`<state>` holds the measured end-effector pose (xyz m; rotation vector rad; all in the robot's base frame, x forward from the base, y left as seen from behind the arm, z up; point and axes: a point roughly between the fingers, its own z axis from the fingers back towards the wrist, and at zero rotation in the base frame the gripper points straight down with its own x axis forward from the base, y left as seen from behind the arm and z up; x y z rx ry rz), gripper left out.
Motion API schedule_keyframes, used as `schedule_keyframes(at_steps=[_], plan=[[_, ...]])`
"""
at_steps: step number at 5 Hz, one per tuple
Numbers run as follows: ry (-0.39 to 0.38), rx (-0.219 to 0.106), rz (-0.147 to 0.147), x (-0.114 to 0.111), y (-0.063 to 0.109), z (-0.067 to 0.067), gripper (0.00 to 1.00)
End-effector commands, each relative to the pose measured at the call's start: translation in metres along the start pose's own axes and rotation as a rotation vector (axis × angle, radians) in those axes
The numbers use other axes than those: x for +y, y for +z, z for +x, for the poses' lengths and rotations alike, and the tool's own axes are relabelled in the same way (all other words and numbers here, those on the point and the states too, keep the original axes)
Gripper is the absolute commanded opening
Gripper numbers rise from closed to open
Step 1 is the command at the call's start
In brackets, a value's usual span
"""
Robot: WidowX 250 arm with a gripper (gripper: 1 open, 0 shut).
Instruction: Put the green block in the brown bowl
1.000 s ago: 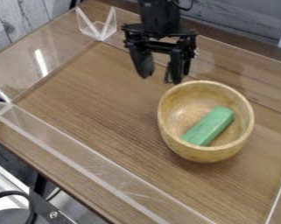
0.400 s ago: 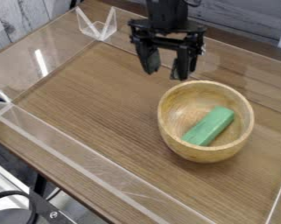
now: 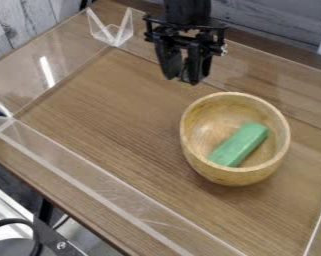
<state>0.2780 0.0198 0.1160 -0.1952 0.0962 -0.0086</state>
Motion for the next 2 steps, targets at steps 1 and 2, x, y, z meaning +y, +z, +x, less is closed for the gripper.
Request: schedule_keyframes(at_steps=[1,2], plan=[[-0.013,-0.013,0.008,0.007,0.013,0.011,0.00],[-0.008,-0.005,0.044,0.005,0.000,0.011,1.00]])
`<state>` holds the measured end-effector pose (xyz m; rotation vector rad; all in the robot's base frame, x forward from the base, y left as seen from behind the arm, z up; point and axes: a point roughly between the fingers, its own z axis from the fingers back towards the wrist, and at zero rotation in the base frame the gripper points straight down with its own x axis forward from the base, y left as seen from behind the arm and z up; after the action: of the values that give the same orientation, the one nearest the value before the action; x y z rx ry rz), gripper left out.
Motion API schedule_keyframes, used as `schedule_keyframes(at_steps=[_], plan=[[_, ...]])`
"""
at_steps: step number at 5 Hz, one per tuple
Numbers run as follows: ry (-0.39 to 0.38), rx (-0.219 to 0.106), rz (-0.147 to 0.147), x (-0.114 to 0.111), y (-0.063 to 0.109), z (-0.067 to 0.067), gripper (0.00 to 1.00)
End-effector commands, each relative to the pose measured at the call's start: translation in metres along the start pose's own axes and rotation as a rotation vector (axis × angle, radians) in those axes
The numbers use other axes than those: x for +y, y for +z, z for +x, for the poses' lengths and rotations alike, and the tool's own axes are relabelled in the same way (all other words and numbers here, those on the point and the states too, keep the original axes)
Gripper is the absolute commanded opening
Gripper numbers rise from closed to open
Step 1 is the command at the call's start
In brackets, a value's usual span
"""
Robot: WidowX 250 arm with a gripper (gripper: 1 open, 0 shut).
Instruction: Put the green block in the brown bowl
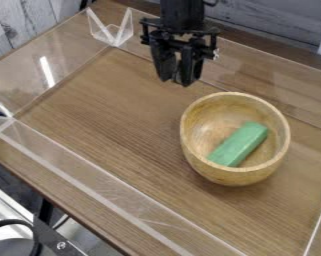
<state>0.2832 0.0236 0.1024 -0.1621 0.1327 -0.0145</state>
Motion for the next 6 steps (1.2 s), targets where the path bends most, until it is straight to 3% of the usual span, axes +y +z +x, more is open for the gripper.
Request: schedule_keyframes(at_steps=[1,2,3,4,5,6], plan=[[0.003,-0.036,0.043,-0.002,0.001,0.008,1.00],[0.024,-0.032,0.047,-0.024,0.017,-0.001,1.00],[0.033,-0.015,0.027,-0.040,0.034,-0.008,1.00],[0.129,-0.062,-0.021,-0.034,0.051,-0.024,1.00],[0.243,-0.072,-0.051,-0.025,0.053,-0.036,1.00],[0.226,-0.089,-0.050,-0.010,0.042,-0.023,1.00]])
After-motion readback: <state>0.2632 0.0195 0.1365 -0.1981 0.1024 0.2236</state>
